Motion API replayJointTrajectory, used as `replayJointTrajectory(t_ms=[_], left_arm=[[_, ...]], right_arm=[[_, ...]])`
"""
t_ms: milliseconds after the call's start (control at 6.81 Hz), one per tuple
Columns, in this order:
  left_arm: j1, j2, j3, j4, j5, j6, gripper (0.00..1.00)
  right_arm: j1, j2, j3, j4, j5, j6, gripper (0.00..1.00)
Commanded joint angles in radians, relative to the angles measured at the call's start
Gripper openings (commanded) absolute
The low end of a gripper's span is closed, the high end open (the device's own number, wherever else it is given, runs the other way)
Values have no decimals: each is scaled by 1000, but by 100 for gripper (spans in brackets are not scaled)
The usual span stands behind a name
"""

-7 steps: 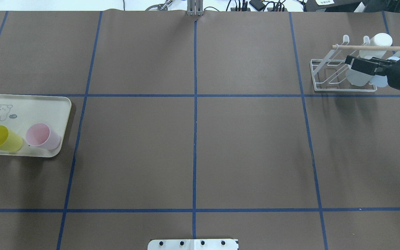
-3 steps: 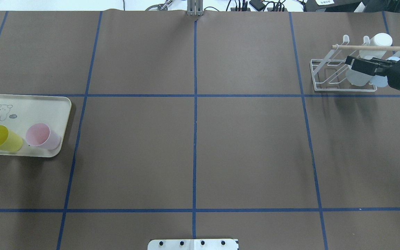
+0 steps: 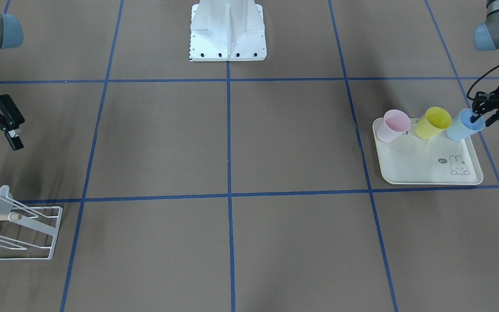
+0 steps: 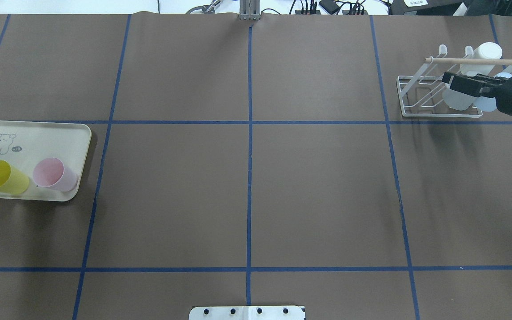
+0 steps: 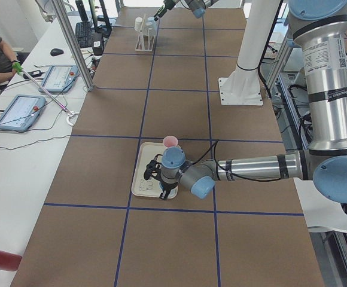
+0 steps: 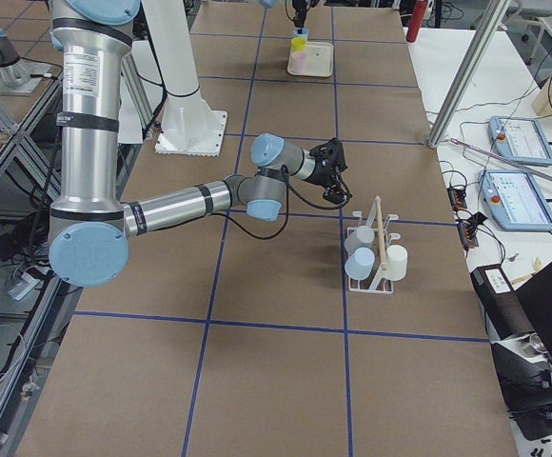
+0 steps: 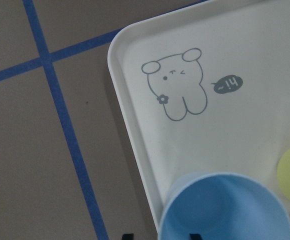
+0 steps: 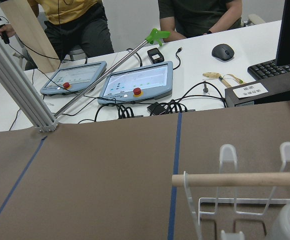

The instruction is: Transfer IKEA cup to right arm and place on rack

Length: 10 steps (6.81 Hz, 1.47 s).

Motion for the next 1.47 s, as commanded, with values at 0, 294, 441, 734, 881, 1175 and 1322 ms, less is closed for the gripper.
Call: replayJointTrajectory(t_ms=[0, 294, 441, 734, 881, 1175, 1322], left_arm=[[0, -4, 6, 0, -1, 0, 23], [0, -3, 3, 2, -2, 2, 0], [-3, 2, -13, 3, -2, 2, 0], [-26, 10, -52, 18, 1, 0, 0], [-108, -24, -52, 78, 10, -1, 0], [-222, -184, -47, 226, 12, 0, 0], [-224, -276, -41, 314, 12, 2, 0]], right_arm=[[0, 1, -1, 0, 0, 0, 100], [0, 1, -1, 0, 0, 0, 100], [0, 1, 1, 0, 0, 0, 100], [0, 0, 3, 0, 0, 0, 100], [0, 0, 1, 0, 0, 0, 100], [0, 0, 3, 0, 11, 2, 100], [0, 0, 3, 0, 18, 2, 100]])
